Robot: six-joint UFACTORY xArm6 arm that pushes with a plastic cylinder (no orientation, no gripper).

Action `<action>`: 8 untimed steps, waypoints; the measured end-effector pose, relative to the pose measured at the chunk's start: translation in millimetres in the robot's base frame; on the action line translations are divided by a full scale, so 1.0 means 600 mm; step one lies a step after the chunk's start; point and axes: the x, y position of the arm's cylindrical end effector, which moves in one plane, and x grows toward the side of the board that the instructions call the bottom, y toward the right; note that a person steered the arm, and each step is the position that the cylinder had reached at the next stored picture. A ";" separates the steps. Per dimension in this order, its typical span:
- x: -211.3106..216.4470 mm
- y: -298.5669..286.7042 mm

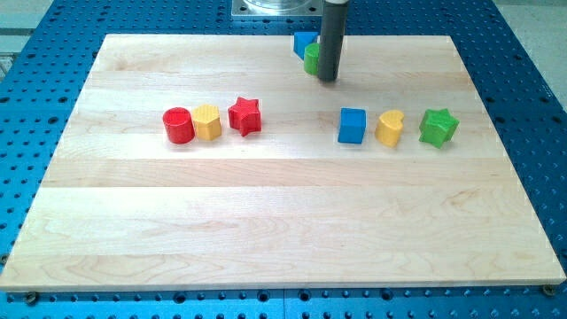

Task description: Move the red star diagonally bottom left to the green circle

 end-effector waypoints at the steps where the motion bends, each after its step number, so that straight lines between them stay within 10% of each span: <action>1: -0.019 -0.021; 5: 0.267 -0.143; 8: 0.093 -0.158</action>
